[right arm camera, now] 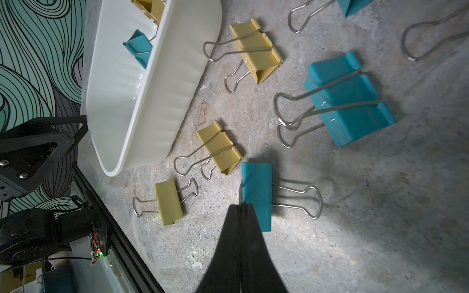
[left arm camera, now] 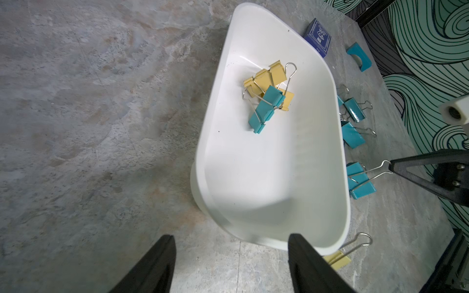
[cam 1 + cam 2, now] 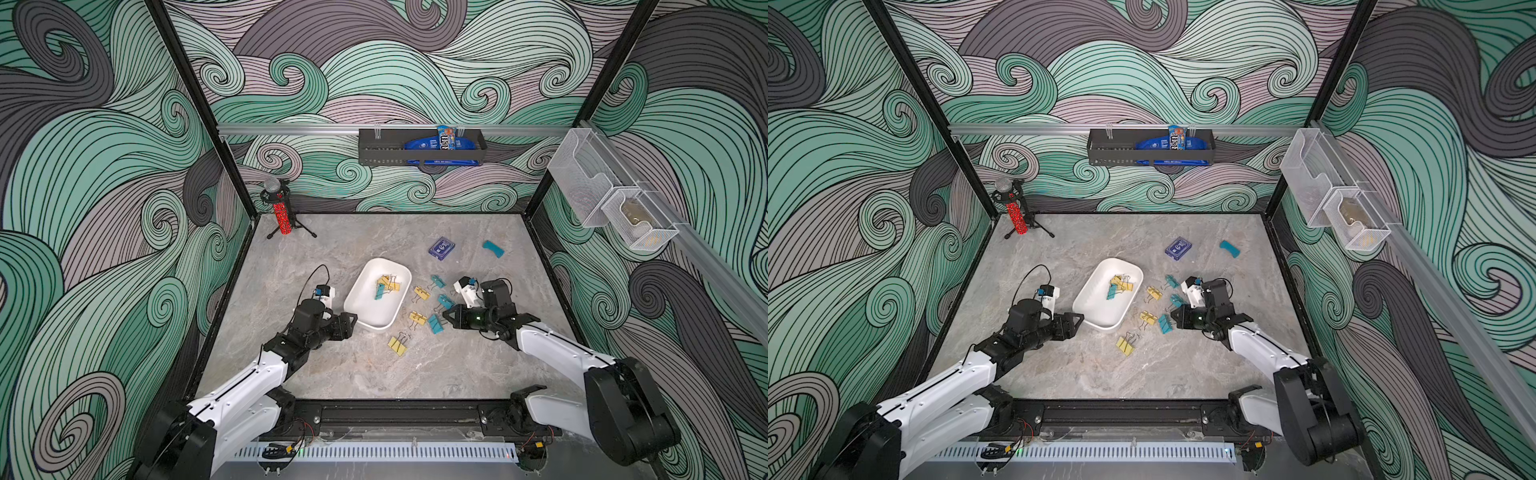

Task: Take out the binder clips from the storage box
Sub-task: Place the binder clip at the center of the board.

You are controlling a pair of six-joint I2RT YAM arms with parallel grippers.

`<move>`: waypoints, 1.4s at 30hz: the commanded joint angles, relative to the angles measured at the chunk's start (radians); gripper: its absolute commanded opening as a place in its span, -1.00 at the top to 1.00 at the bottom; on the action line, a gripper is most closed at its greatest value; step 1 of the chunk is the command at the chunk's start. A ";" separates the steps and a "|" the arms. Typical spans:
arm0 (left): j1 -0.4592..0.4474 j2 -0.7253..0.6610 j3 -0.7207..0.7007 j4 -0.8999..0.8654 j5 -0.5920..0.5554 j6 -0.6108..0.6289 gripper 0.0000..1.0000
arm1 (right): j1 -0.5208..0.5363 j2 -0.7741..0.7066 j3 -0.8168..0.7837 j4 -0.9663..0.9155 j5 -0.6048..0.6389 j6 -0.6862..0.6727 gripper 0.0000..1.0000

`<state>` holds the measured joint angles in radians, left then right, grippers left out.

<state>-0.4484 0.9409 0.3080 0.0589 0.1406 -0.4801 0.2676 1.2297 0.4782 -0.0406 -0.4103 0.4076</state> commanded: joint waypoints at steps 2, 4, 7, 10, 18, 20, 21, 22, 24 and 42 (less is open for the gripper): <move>-0.005 0.001 0.019 -0.016 -0.007 0.017 -0.46 | -0.010 -0.019 -0.019 0.019 0.001 -0.004 0.87; -0.005 -0.001 0.019 -0.016 -0.007 0.015 -0.46 | -0.013 -0.030 -0.022 0.020 0.006 -0.003 0.75; -0.004 0.000 0.018 -0.016 -0.007 0.014 -0.46 | -0.013 -0.037 -0.022 0.019 0.007 -0.003 0.56; -0.004 0.000 0.022 -0.019 -0.007 0.014 -0.46 | -0.015 -0.038 -0.021 0.019 0.005 -0.001 0.41; -0.005 -0.015 0.024 -0.033 -0.016 0.016 -0.46 | -0.016 -0.110 0.030 -0.017 0.067 -0.007 0.12; -0.004 -0.017 0.022 -0.031 -0.016 0.015 -0.46 | -0.017 -0.119 0.047 -0.029 0.087 -0.014 0.11; -0.004 -0.015 0.021 -0.030 -0.015 0.013 -0.46 | -0.016 -0.120 0.056 -0.036 0.093 -0.018 0.11; -0.004 -0.014 0.022 -0.030 -0.016 0.013 -0.46 | -0.015 -0.121 0.068 -0.045 0.101 -0.025 0.11; -0.005 -0.013 0.022 -0.033 -0.016 0.012 -0.46 | -0.013 -0.123 0.095 -0.067 0.112 -0.043 0.11; -0.005 -0.003 0.024 -0.032 -0.013 -0.003 -0.46 | 0.297 0.136 0.433 -0.077 0.209 -0.231 0.09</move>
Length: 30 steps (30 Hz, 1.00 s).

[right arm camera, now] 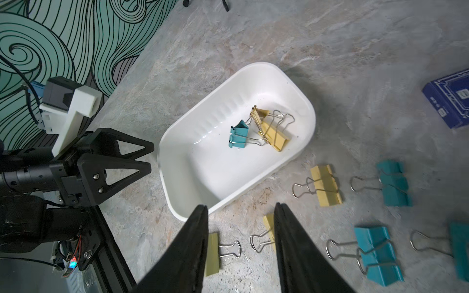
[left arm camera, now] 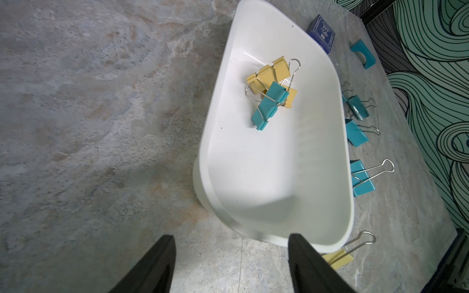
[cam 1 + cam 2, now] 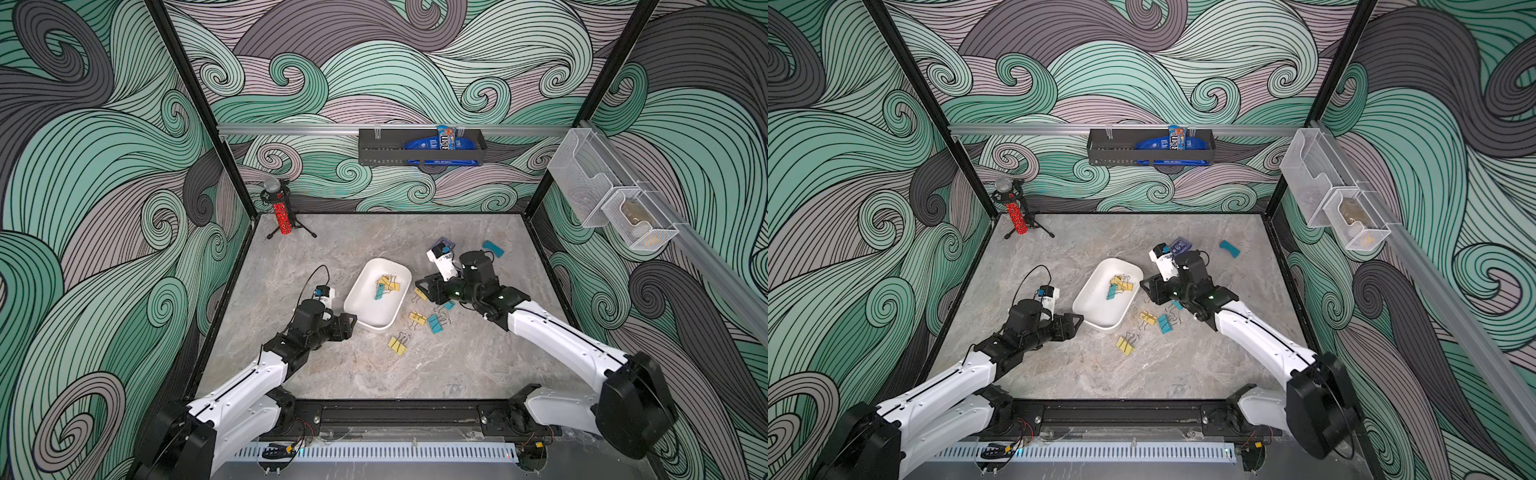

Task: Take out the binder clips from the storage box
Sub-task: Place the binder clip at the center of the board, then pick up the binder clip from the storage box.

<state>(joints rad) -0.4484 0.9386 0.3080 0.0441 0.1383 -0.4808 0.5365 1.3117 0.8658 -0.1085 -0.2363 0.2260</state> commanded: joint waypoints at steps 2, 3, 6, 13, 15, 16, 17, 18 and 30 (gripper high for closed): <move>-0.005 -0.001 0.023 -0.019 -0.010 -0.003 -0.46 | 0.048 0.107 0.083 -0.009 0.047 -0.061 0.09; -0.005 0.000 0.023 -0.019 -0.011 -0.004 -0.46 | 0.057 0.134 0.102 -0.010 0.050 -0.067 0.09; -0.005 -0.001 0.025 -0.019 -0.011 -0.006 -0.46 | 0.085 0.205 0.147 -0.009 0.061 -0.090 0.08; -0.005 -0.004 0.025 -0.028 -0.014 -0.006 -0.46 | 0.139 0.374 0.260 -0.060 0.106 -0.164 0.05; -0.005 -0.006 0.026 -0.033 -0.015 -0.007 -0.46 | 0.149 0.413 0.299 -0.092 0.134 -0.196 0.04; -0.005 -0.009 0.028 -0.034 -0.016 -0.006 -0.45 | 0.151 0.433 0.315 -0.110 0.152 -0.214 0.03; -0.005 -0.012 0.028 -0.036 -0.017 -0.007 -0.46 | 0.151 0.446 0.333 -0.128 0.179 -0.226 0.02; -0.005 -0.014 0.027 -0.036 -0.019 -0.007 -0.46 | 0.151 0.454 0.346 -0.138 0.200 -0.235 0.01; -0.004 -0.014 0.031 -0.041 -0.019 0.002 -0.46 | 0.129 0.557 0.447 -0.158 0.289 -0.267 0.03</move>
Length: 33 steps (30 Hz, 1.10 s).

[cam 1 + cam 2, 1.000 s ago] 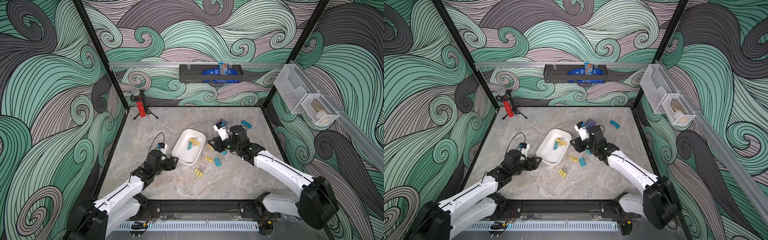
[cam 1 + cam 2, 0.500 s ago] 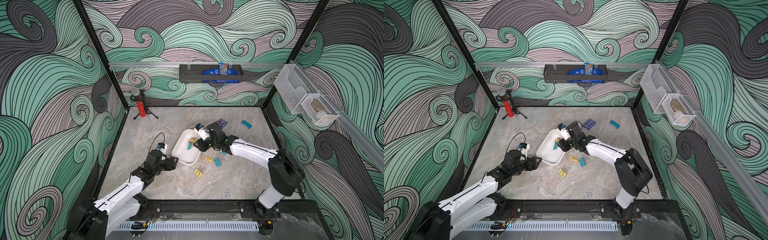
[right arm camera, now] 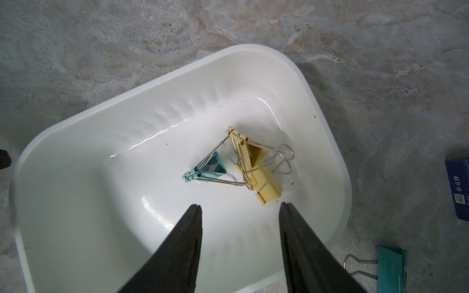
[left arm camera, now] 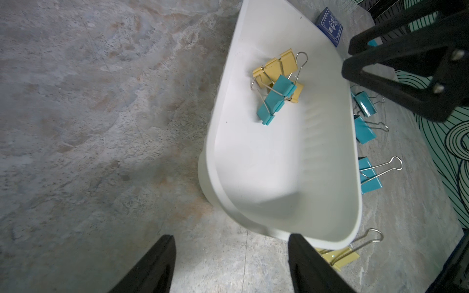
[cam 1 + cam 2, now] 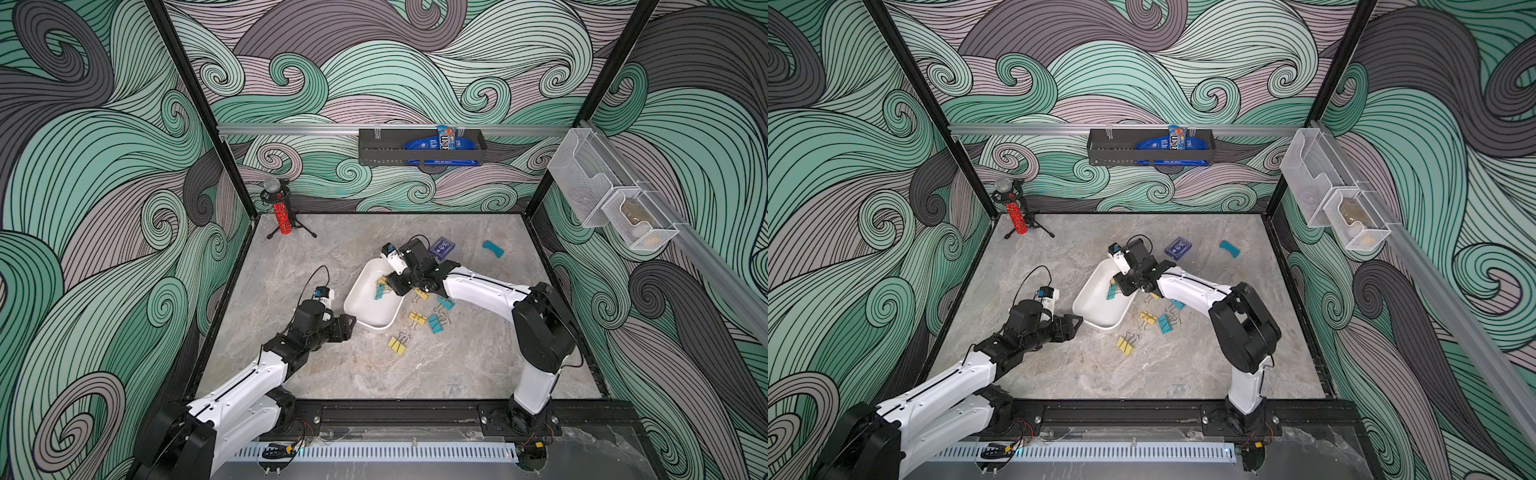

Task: Take out the binder clips from the storage box
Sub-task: Pick up the binder clip from the storage box.

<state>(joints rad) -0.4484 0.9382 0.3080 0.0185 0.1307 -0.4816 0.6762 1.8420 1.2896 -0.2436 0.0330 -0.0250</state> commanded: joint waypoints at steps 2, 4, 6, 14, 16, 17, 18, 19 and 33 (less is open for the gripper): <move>-0.006 -0.016 0.032 -0.014 -0.012 0.004 -0.46 | -0.021 0.041 0.036 -0.025 0.018 -0.012 0.11; -0.004 -0.016 0.031 -0.011 -0.013 0.005 -0.46 | -0.032 0.051 0.046 -0.026 0.012 -0.007 0.13; -0.004 -0.012 0.032 -0.009 -0.013 0.005 -0.46 | -0.044 0.059 0.055 -0.026 0.013 0.003 0.13; -0.004 -0.010 0.037 -0.014 -0.008 0.005 -0.46 | -0.070 0.094 0.085 -0.025 -0.011 0.004 0.13; -0.006 -0.012 0.036 -0.014 -0.008 0.005 -0.46 | -0.075 0.105 0.091 -0.025 -0.018 0.007 0.16; -0.005 -0.014 0.035 -0.014 -0.008 0.003 -0.46 | -0.075 0.108 0.092 -0.026 -0.020 0.008 0.17; -0.005 -0.016 0.034 -0.014 -0.008 0.002 -0.46 | -0.078 0.114 0.095 -0.025 -0.022 0.006 0.18; -0.004 -0.017 0.034 -0.015 -0.008 0.004 -0.46 | -0.077 0.117 0.100 -0.026 -0.024 0.005 0.19; -0.004 -0.016 0.026 -0.009 -0.008 0.002 -0.46 | -0.084 0.169 0.143 -0.026 -0.049 0.004 0.30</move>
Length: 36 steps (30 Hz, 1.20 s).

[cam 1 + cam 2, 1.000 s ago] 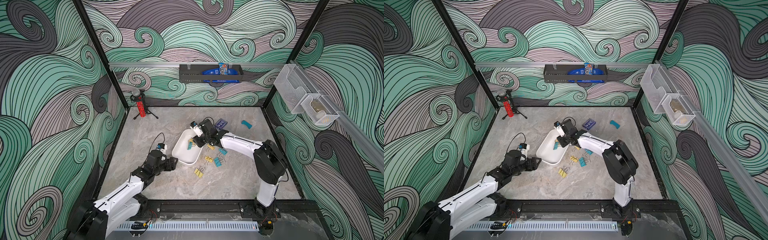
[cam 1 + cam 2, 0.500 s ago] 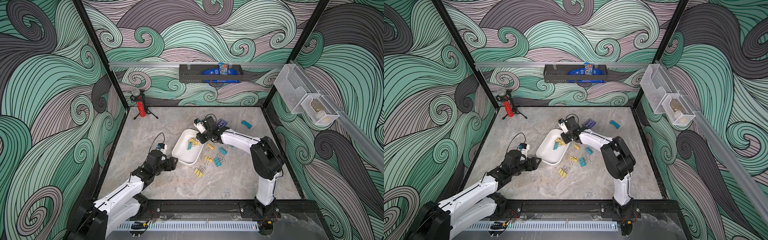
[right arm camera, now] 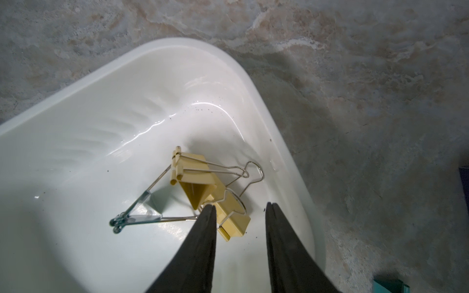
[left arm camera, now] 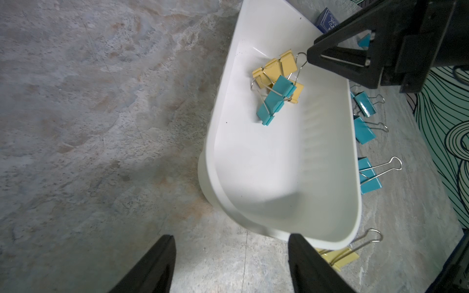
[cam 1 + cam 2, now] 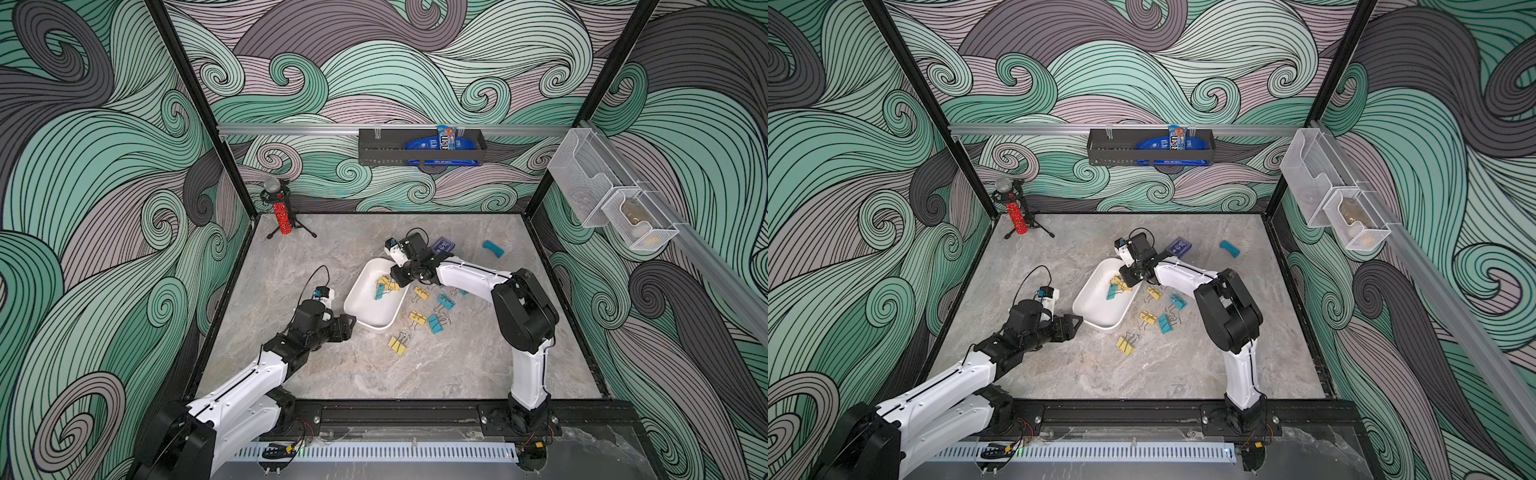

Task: Take out the binder clips from the storage box
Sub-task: Pick up the binder clip from the storage box.

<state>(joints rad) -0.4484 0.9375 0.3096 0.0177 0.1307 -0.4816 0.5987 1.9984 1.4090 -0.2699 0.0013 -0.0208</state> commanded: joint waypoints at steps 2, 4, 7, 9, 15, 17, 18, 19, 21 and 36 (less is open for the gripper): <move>-0.004 -0.011 0.025 -0.007 -0.008 0.000 -0.46 | -0.006 0.019 0.028 0.001 -0.017 -0.001 0.30; -0.005 -0.011 0.025 -0.007 -0.008 0.001 -0.46 | -0.008 0.025 0.033 -0.002 -0.023 -0.003 0.29; -0.005 -0.011 0.024 -0.006 -0.008 0.000 -0.45 | -0.010 0.039 0.045 -0.017 -0.033 -0.007 0.29; -0.004 -0.011 0.023 -0.004 -0.008 0.000 -0.46 | -0.010 0.043 0.044 -0.017 -0.045 -0.008 0.29; -0.004 -0.009 0.022 -0.004 -0.008 -0.001 -0.46 | -0.010 0.050 0.045 -0.016 -0.079 -0.011 0.32; -0.005 -0.009 0.022 -0.002 -0.008 -0.002 -0.46 | -0.010 0.052 0.045 -0.016 -0.087 -0.013 0.33; -0.004 -0.009 0.020 -0.001 -0.008 -0.003 -0.46 | -0.009 0.054 0.045 -0.016 -0.092 -0.016 0.34; -0.005 -0.008 0.020 -0.001 -0.008 -0.002 -0.46 | -0.010 0.055 0.045 -0.015 -0.096 -0.016 0.35; -0.005 -0.008 0.020 -0.002 -0.008 -0.003 -0.46 | -0.009 0.059 0.044 -0.016 -0.102 -0.018 0.37; -0.005 -0.006 0.019 0.004 -0.008 -0.003 -0.46 | 0.001 0.024 0.030 -0.017 -0.149 -0.068 0.78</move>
<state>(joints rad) -0.4484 0.9379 0.3096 0.0189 0.1307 -0.4816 0.5938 2.0460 1.4296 -0.2810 -0.1089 -0.0608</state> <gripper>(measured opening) 0.728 0.115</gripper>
